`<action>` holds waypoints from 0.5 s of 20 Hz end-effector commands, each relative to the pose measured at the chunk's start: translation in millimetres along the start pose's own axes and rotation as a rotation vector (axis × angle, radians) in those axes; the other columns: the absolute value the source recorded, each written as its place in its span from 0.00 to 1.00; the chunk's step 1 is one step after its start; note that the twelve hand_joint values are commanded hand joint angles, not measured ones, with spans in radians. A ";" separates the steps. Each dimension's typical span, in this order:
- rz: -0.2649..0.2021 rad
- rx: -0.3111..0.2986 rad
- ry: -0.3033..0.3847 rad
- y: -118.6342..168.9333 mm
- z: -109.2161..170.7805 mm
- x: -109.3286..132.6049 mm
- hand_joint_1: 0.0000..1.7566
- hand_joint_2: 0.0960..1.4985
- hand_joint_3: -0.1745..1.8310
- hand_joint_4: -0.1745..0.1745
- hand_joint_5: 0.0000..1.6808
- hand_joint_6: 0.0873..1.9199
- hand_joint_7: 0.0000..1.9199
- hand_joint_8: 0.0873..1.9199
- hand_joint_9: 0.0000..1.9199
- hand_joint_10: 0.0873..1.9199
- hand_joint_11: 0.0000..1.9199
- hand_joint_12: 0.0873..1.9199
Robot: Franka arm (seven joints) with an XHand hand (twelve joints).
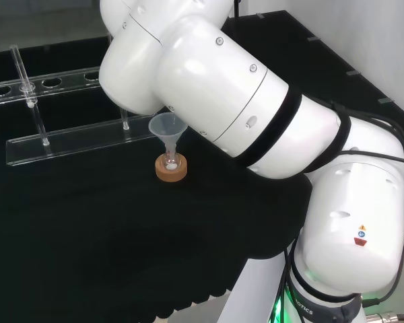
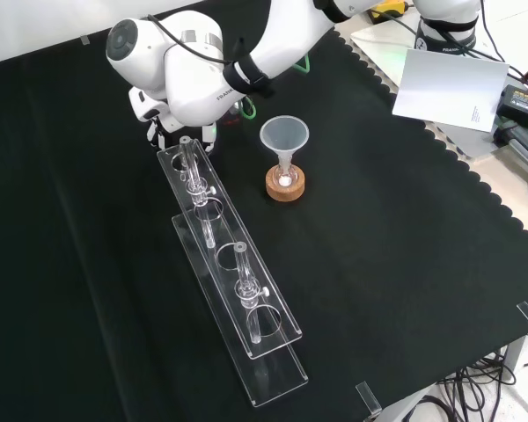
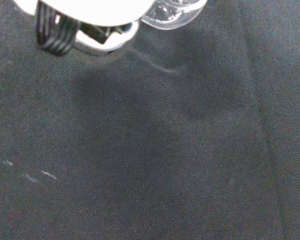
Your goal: Put the weighing funnel back on the table.
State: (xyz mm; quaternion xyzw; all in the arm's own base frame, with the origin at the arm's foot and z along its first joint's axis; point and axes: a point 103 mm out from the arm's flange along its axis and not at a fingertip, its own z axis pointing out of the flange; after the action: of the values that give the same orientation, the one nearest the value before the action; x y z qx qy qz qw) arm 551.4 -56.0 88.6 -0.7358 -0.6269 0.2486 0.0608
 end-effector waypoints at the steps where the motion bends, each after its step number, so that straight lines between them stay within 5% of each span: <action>1: 0.010 0.017 0.003 4.0 2.9 -1.3 0.64 0.42 0.39 1.00 0.75 0.32 0.32 0.33 0.57 0.04 0.49 0.46; 10: 0.027 0.031 -0.003 5.6 6.7 -3.6 0.64 0.42 0.39 1.00 0.75 0.32 0.32 0.33 0.57 0.04 0.49 0.46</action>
State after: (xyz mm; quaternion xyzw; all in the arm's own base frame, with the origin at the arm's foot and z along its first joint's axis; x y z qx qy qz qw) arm 554.1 -62.3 82.2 -0.7417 -0.6144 0.2600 0.0685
